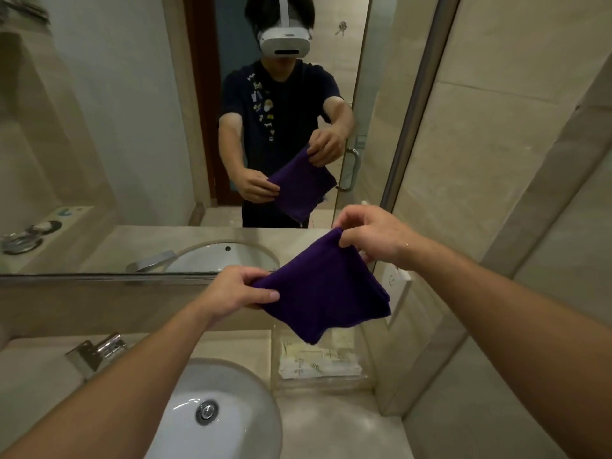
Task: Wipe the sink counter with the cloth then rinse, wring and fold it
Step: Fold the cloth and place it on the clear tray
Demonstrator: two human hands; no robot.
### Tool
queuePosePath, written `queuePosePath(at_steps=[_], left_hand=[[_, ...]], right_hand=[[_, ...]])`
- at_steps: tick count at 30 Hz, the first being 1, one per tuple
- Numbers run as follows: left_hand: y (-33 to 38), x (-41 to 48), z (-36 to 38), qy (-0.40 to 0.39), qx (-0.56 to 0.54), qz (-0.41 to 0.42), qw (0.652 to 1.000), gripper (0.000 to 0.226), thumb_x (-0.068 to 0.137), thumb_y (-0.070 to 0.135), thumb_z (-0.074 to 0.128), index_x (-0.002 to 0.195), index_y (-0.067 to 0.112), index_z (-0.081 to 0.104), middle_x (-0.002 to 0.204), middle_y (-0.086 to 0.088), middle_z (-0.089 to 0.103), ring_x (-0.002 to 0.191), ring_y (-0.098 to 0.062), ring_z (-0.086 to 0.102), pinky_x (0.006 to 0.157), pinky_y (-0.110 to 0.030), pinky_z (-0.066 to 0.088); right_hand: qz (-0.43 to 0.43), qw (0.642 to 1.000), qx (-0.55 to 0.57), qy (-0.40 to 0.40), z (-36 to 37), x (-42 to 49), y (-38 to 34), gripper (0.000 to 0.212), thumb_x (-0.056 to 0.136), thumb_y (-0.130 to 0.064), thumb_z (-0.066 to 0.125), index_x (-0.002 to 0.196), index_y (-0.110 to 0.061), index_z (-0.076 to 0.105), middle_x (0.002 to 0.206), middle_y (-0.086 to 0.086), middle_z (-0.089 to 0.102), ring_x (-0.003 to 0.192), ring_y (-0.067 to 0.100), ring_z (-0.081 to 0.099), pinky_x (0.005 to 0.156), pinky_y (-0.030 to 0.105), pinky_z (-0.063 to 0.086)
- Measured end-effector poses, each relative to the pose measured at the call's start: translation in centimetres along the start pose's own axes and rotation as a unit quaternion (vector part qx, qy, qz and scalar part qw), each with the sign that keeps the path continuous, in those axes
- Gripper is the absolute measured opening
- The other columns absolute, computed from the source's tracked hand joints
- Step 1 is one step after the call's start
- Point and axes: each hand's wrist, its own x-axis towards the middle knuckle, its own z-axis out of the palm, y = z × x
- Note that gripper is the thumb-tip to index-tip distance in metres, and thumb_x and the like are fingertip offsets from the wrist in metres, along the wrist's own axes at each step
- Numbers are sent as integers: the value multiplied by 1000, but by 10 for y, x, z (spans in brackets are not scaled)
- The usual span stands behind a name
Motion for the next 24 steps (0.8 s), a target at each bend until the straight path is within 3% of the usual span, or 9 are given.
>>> queuePosePath(at_steps=[5, 7, 9, 12, 15, 19, 24], left_hand=[[13, 20, -21, 16, 47, 38, 998, 28, 74, 33, 81, 96, 16, 80, 88, -4, 79, 87, -20, 75, 84, -37, 58], [18, 25, -24, -3, 40, 50, 998, 32, 72, 41, 76, 94, 18, 80, 87, -1, 79, 84, -15, 75, 79, -32, 56], [17, 30, -21, -21, 31, 61, 997, 27, 76, 38, 74, 95, 19, 80, 88, 0, 80, 85, -14, 74, 75, -28, 56], [2, 37, -14, -39, 27, 64, 997, 13, 84, 21, 77, 96, 17, 80, 89, -2, 80, 84, -14, 75, 74, -29, 60], [-18, 44, -1, -57, 40, 33, 997, 17, 83, 12, 80, 100, 11, 80, 92, -12, 79, 84, -21, 74, 77, -41, 60], [-48, 51, 19, -106, 29, -20, 994, 14, 84, 11, 79, 98, 8, 79, 91, -18, 77, 79, -22, 72, 70, -37, 60], [-87, 61, 46, -109, 11, -76, 991, 4, 90, 15, 73, 93, 15, 76, 72, 2, 73, 65, -9, 68, 54, -27, 57]], right_hand=[[78, 994, 3, 76, 12, 3, 27, 17, 95, -7, 51, 99, -22, 57, 100, 6, 63, 94, 24, 64, 86, 47, 61], [98, 989, 34, 106, 20, 2, 37, 22, 95, -6, 50, 105, -24, 57, 98, 6, 63, 94, 24, 65, 87, 50, 61], [102, 987, 54, 114, 29, -1, 46, 33, 95, -5, 50, 111, -31, 63, 100, 3, 65, 94, 21, 66, 82, 45, 63], [118, 986, 50, 110, 38, -8, 61, 36, 91, -3, 51, 90, -30, 75, 92, 0, 71, 89, 21, 67, 75, 36, 61], [167, 980, 32, 100, 50, -13, 81, 32, 88, 1, 54, 84, -23, 75, 86, 3, 71, 85, 20, 66, 70, 35, 58], [228, 968, 37, 97, 68, -12, 113, 32, 87, 1, 51, 78, -21, 72, 78, 0, 67, 77, 17, 60, 62, 28, 48], [309, 943, 88, 86, 87, 7, 158, 34, 87, 0, 42, 74, -20, 67, 82, 7, 65, 86, 28, 62, 80, 43, 58]])
